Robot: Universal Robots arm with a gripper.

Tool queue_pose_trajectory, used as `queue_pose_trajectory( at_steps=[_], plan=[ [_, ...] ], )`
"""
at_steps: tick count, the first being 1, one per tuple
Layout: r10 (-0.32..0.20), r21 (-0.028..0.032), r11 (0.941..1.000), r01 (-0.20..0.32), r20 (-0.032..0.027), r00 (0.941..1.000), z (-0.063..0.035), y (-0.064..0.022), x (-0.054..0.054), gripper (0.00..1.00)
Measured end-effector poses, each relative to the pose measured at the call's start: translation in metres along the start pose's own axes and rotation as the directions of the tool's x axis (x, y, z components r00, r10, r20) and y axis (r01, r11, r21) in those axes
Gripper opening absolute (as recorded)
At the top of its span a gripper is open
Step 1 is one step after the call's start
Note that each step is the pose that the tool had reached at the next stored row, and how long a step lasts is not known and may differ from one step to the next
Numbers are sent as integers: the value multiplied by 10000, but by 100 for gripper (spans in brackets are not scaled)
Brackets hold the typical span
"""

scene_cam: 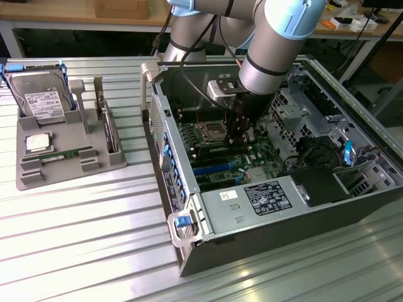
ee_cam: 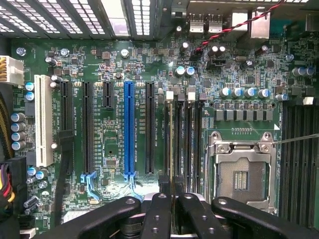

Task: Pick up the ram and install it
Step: 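Insert the ram into the slot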

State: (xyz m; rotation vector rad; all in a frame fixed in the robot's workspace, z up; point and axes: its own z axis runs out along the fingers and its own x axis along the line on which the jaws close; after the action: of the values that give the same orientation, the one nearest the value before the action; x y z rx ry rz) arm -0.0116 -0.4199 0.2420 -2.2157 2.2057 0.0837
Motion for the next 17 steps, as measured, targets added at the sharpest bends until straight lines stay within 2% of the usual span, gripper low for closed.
queue_pose_trajectory(
  at_steps=[11,17],
  plan=[
    [-1,0,10000,1,1,10000,44,18,-14,12],
    [0,0,10000,0,2,10000,23,11,-11,12]
  ],
)
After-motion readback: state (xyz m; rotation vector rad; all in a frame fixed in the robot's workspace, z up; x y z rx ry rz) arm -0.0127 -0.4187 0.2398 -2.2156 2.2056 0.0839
